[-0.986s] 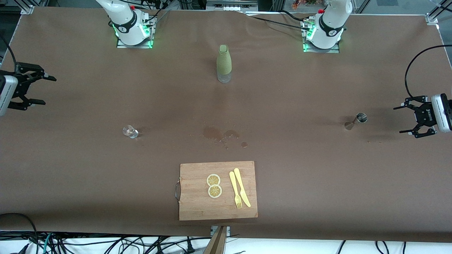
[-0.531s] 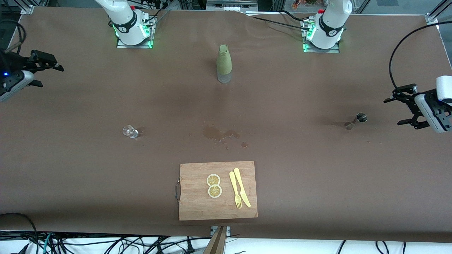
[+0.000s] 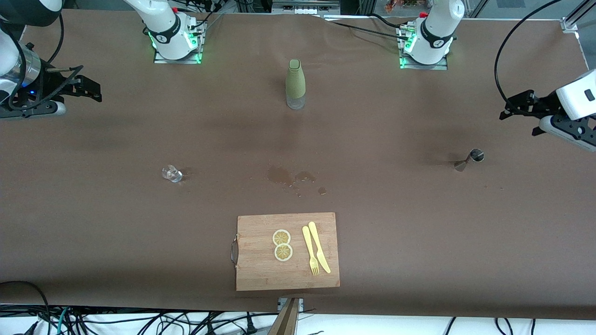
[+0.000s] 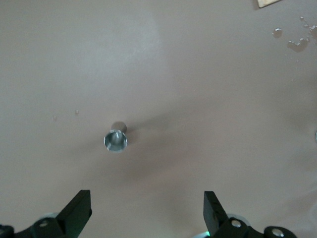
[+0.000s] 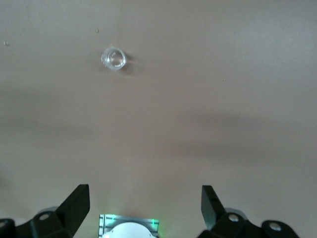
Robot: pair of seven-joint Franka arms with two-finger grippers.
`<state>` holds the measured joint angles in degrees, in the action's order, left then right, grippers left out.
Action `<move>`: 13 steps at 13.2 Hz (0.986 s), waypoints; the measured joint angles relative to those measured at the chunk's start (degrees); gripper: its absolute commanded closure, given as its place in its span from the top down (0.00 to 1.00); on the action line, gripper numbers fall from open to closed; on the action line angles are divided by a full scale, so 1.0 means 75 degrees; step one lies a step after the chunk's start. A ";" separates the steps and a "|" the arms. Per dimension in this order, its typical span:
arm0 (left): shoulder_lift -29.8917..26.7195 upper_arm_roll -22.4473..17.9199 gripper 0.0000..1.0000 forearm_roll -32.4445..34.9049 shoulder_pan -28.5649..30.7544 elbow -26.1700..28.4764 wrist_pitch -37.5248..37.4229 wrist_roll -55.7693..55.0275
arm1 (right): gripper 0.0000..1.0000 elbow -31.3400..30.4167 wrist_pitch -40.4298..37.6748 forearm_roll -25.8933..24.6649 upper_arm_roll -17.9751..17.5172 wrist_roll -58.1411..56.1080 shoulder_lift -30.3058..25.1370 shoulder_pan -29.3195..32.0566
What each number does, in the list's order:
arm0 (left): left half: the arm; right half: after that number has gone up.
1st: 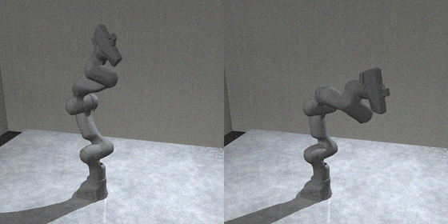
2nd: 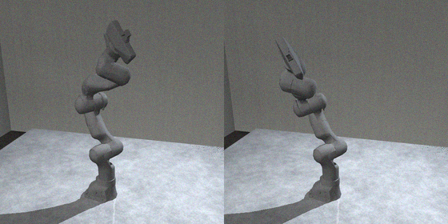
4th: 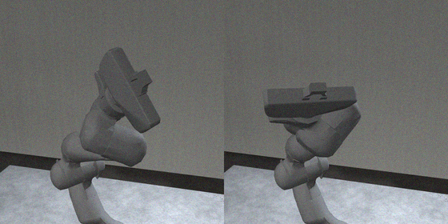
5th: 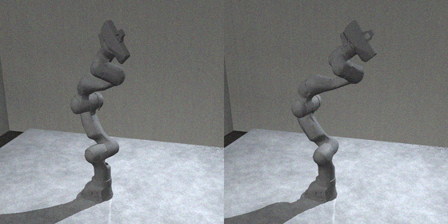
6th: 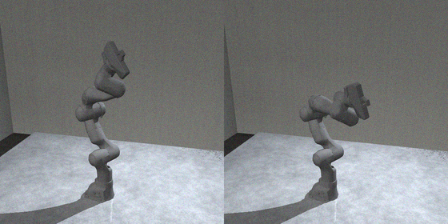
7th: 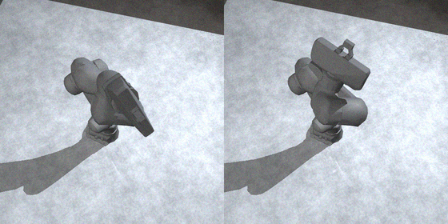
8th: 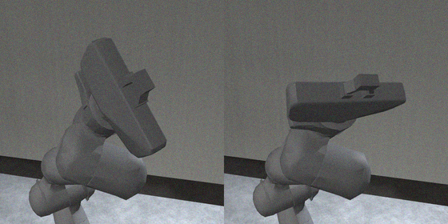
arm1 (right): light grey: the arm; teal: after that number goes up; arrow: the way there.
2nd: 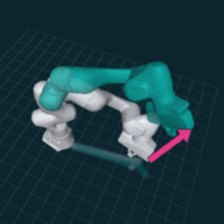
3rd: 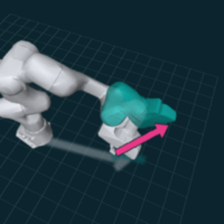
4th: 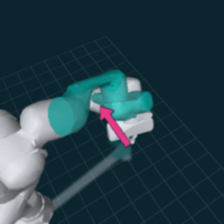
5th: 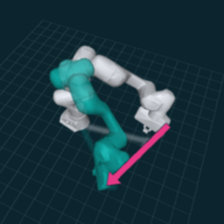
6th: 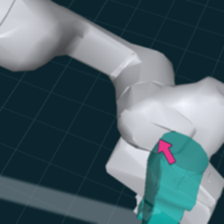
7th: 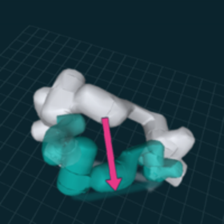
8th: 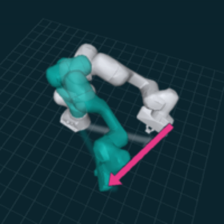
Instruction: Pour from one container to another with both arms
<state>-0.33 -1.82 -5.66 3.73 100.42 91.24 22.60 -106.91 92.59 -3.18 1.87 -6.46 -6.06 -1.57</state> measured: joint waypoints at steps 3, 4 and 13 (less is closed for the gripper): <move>-0.0271 0.0394 1.00 0.0779 -0.0014 0.0004 -0.0174 -0.1236 | 1.00 0.0277 0.0351 0.0002 0.0003 0.0569 -0.0009 0.0006; -0.0351 0.0492 1.00 0.0904 -0.0023 0.0004 -0.0217 -0.1470 | 1.00 0.0356 0.0488 0.0002 0.0017 0.0710 -0.0014 0.0009; -0.0523 0.0447 1.00 0.1226 -0.0022 0.0007 -0.0258 -0.1719 | 1.00 0.0739 0.0790 0.0752 0.0265 0.1153 -0.0071 0.0023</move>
<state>-4.25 1.53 3.53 3.57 100.47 89.30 9.71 -101.37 98.51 2.46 3.86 2.19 -6.59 -1.40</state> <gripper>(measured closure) 0.000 0.000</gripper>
